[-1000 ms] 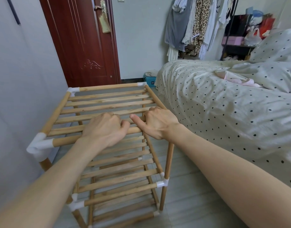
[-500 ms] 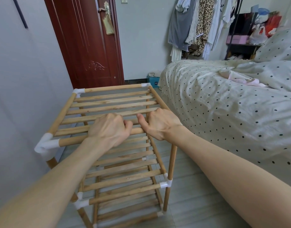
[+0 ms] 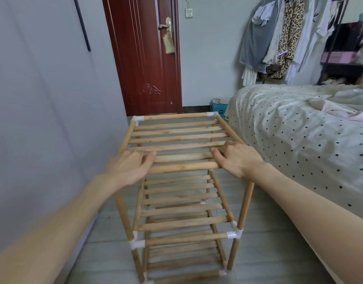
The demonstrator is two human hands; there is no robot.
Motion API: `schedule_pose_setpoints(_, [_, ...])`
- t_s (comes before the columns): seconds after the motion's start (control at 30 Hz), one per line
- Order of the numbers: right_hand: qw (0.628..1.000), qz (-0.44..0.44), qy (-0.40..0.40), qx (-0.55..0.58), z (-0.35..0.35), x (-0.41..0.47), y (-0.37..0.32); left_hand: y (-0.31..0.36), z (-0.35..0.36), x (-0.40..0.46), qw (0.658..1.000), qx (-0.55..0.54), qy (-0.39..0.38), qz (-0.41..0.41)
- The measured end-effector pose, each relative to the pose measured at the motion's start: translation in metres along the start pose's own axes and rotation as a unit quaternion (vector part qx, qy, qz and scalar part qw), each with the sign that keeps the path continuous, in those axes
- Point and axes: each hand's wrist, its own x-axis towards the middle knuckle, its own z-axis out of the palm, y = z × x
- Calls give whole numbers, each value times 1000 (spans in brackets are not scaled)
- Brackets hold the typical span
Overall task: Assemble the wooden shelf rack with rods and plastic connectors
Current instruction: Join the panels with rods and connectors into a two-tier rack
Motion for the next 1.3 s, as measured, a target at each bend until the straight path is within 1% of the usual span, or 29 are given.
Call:
schedule_pose_setpoints(0.1, [1000, 16, 5, -12, 1, 3, -7, -3, -5, -3, 1000, -16, -18, -14])
schedule_pose_setpoints(0.2, [999, 39, 17, -14, 2, 2, -6, 2, -1, 1, 1000, 10, 15, -16])
schedule_pose_setpoints(0.3, [998, 41, 36, -31, 2, 1, -7, -2, 4, -1, 998, 28, 57, -30])
schedule_pose_setpoints(0.37, [998, 41, 27, -36, 2, 3, -7, -2, 6, 0, 996, 24, 78, -37])
schedule_pose_setpoints(0.5, [998, 42, 21, -39, 3, 8, -6, -2, 9, 4, 995, 14, 89, -43])
schedule_pose_setpoints(0.6, [998, 43, 7, -35, 3, 8, -5, -2, 8, 4, 996, 40, 63, -49])
schedule_pose_setpoints(0.73, [997, 57, -23, 47, -5, 5, -4, -4, 1, 6, 999, 18, 3, -48])
schedule_pose_setpoints(0.77, [996, 62, -20, 63, -7, 6, -2, -5, -2, 7, 998, 3, -10, -61])
schedule_pose_setpoints(0.83, [997, 75, -18, 32, -7, 8, 6, -7, -2, 10, 995, -12, -18, -102])
schedule_pose_setpoints(0.87, [995, 91, -23, 20, -6, 10, 13, -7, -1, 10, 992, -8, -14, -122])
schedule_pose_setpoints(0.9, [992, 116, -39, 34, -5, 10, 19, -6, 2, 10, 991, 2, -12, -132])
schedule_pose_setpoints(0.97, [982, 149, -83, 86, -1, 12, 29, -5, 10, 11, 992, 18, -19, -120])
schedule_pose_setpoints(1.0, [979, 153, -96, 94, 1, 14, 31, -5, 12, 12, 993, 22, -29, -110])
schedule_pose_setpoints(1.07, [978, 156, -96, 104, 4, 16, 30, -6, 11, 13, 992, 25, -56, -106])
schedule_pose_setpoints(1.13, [976, 166, -73, 118, 4, 14, 28, -5, 8, 12, 992, 31, -69, -104])
schedule_pose_setpoints(1.17, [978, 169, -39, 114, 4, 11, 26, -3, 7, 11, 993, 38, -65, -93])
schedule_pose_setpoints(1.2, [981, 168, 12, 99, 3, 7, 24, -2, 6, 8, 994, 45, -47, -83])
schedule_pose_setpoints(1.23, [982, 161, 67, 77, 3, 1, 21, 0, 6, 4, 995, 58, -5, -77])
schedule_pose_setpoints(1.3, [980, 104, 170, 27, 4, -9, 13, 6, 10, -4, 984, 100, 133, -58])
